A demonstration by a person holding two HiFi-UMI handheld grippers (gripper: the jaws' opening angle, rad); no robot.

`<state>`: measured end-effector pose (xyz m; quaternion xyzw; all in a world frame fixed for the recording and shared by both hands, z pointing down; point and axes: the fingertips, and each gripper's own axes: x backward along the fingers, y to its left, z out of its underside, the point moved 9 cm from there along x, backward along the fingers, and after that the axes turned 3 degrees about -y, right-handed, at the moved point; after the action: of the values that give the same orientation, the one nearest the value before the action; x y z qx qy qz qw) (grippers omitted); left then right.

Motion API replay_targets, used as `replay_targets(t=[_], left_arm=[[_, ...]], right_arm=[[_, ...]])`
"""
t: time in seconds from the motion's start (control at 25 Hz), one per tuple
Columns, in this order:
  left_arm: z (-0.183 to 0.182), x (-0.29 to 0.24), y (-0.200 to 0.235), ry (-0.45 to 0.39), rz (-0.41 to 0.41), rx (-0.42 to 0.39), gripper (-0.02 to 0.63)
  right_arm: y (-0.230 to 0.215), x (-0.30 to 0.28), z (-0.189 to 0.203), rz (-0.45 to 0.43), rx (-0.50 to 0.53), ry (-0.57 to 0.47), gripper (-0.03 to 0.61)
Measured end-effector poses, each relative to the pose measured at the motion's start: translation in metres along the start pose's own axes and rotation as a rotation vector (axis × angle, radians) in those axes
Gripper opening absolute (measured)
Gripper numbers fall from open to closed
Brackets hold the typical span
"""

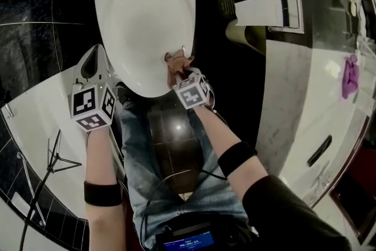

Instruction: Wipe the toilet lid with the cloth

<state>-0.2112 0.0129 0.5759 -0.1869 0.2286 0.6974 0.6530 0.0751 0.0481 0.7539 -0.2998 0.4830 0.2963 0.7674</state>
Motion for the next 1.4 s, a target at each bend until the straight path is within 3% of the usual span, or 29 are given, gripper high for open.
replay_targets(t=[0.32, 0.56, 0.68, 0.96, 1.16, 1.4], left_arm=[[0.012, 0.027, 0.015, 0.000, -0.053, 0.013, 0.000], [0.026, 0.043, 0.037, 0.008, -0.097, 0.031, 0.000], [0.029, 0.045, 0.046, -0.003, -0.119, 0.042, 0.000], [0.032, 0.056, 0.080, 0.003, -0.145, 0.090, 0.000], [0.038, 0.053, 0.103, -0.005, -0.160, 0.098, 0.000], [0.049, 0.049, 0.133, -0.011, -0.173, 0.097, 0.000]], right_arm=[[0.095, -0.011, 0.017, -0.139, 0.143, 0.071, 0.077], [0.098, -0.010, 0.005, -0.136, 0.157, 0.058, 0.077], [0.076, -0.005, -0.047, -0.108, 0.163, -0.045, 0.077], [0.026, -0.020, -0.244, 0.015, 0.296, -0.254, 0.077], [0.024, -0.053, -0.328, 0.068, 0.474, -0.189, 0.078], [0.032, -0.110, -0.345, 0.103, 0.613, -0.036, 0.078]])
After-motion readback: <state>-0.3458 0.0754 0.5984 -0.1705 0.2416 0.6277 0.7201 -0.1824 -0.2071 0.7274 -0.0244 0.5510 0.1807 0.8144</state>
